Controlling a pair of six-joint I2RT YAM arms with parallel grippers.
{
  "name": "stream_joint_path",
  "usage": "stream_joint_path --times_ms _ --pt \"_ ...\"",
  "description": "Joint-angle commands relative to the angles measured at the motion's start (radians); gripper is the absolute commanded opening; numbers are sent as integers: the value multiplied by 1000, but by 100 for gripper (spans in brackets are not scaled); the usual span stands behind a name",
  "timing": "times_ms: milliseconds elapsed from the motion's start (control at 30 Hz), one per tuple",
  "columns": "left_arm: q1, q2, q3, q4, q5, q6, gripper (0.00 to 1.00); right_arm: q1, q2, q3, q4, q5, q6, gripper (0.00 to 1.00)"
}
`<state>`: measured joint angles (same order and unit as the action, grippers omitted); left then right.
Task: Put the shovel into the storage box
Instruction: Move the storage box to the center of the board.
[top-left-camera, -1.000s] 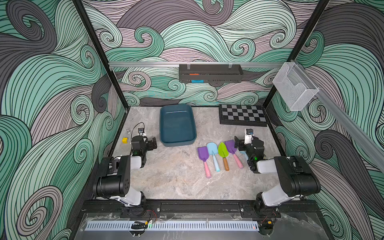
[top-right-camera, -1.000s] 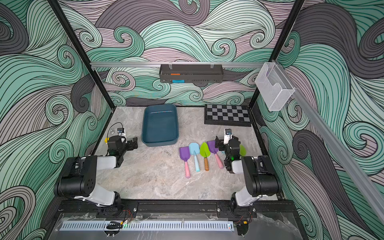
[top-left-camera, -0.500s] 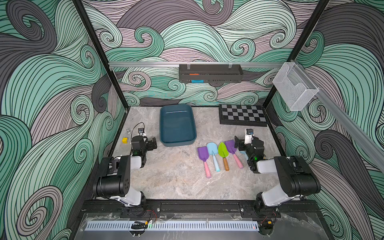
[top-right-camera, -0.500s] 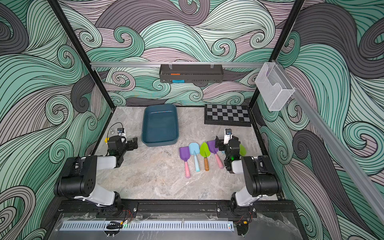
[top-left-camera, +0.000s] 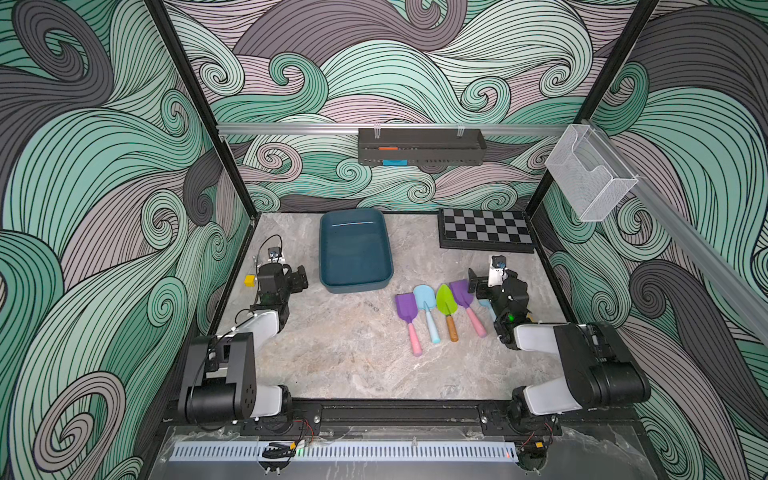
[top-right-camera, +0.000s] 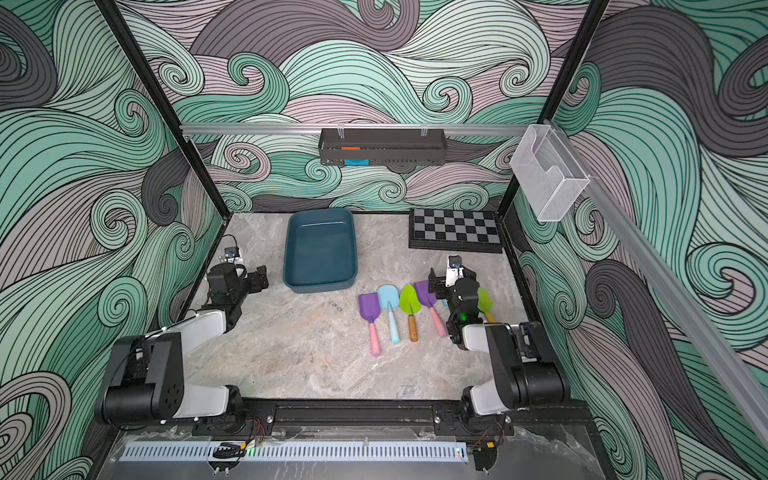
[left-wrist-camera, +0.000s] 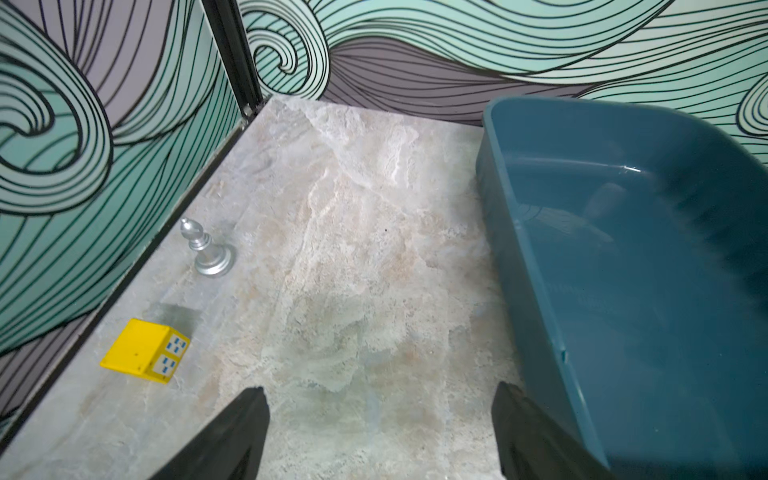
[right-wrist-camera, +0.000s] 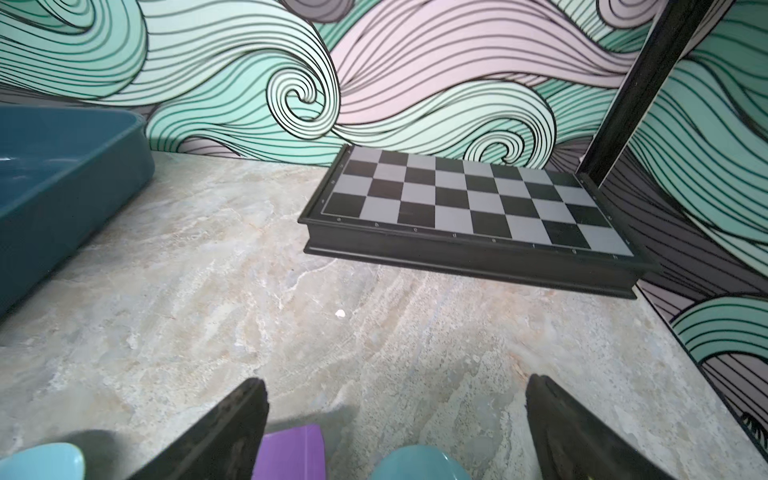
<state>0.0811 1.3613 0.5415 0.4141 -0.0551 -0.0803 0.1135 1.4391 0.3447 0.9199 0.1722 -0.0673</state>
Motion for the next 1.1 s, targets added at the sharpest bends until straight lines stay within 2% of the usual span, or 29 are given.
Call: stream_joint_path --times_ms 0,100,267,433,600,800,1067 --pt "-15 -48 62 -143 40 -28 86 52 -79 7 -67 72 -65 99" --pt "-31 -70 102 -195 71 -65 86 117 -150 45 -149 151 -90 99" --pt "-97 5 244 -293 186 -95 84 155 -240 229 -564 88 31 99" --pt "-215 208 476 -449 251 -46 83 220 -222 381 -828 3 127 99" --pt "-275 381 649 -558 328 -49 82 318 -162 473 -1001 -7 165 99" --pt "-329 501 731 -647 363 -55 77 436 -109 483 -1037 18 173 99" --pt "-400 462 618 -692 295 -63 76 488 -44 445 -992 27 205 99"
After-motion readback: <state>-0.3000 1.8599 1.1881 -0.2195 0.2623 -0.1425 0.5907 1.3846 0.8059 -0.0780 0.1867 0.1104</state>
